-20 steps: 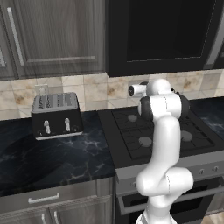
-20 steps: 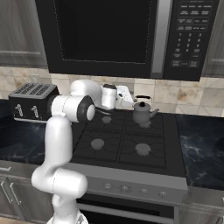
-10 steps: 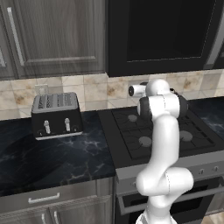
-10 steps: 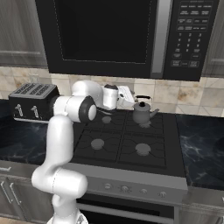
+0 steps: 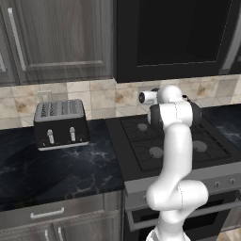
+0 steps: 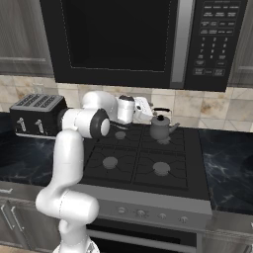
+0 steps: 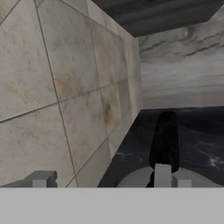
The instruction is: The kettle is done boiling. Turn off the stove, then wait for 300 timesteps before moving the kettle to the dining table.
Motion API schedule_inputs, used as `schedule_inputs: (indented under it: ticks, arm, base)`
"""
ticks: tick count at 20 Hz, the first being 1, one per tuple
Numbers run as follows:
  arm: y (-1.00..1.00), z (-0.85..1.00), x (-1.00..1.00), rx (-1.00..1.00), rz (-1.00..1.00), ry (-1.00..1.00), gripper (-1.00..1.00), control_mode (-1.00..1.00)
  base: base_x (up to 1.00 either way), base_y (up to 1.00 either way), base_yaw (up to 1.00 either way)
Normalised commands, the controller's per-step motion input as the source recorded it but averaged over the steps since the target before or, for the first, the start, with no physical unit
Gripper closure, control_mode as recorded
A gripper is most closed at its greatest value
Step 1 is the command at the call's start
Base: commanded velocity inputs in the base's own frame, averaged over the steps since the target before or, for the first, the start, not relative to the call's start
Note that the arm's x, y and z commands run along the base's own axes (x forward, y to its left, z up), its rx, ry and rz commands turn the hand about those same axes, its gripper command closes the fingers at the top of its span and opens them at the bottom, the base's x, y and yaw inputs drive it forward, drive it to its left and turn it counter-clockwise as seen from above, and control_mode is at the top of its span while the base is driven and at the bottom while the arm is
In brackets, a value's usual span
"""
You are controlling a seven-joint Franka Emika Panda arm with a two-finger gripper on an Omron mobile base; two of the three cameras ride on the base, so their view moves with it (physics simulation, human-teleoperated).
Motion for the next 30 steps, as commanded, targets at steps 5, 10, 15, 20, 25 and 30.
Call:
schedule_inputs:
  ticks: [5,10,15,20,25,30]
  arm:
    - [-0.03,-0.01,0.00,0.00,0.00,0.00,-1.00,-1.00]
    - [-0.05,0.00,0.02,0.00,0.00,0.00,-1.00,-1.00]
    - [-0.06,0.00,0.00,0.00,0.00,0.00,-1.00,-1.00]
    - [-0.02,-0.03,0.02,0.00,0.00,0.00,-1.00,-1.00]
    - [0.00,-0.04,0.05,0.00,0.00,0.00,1.00,-1.00]
    - [0.00,-0.01,0.00,0.00,0.00,0.00,1.00,-1.00]
  base:
    - [0.00,0.00,0.00]
    - [0.00,0.00,0.00]
    - [0.00,0.00,0.00]
    - [0.00,0.00,0.00]
    - [0.00,0.00,0.00]
    - [0.00,0.00,0.00]
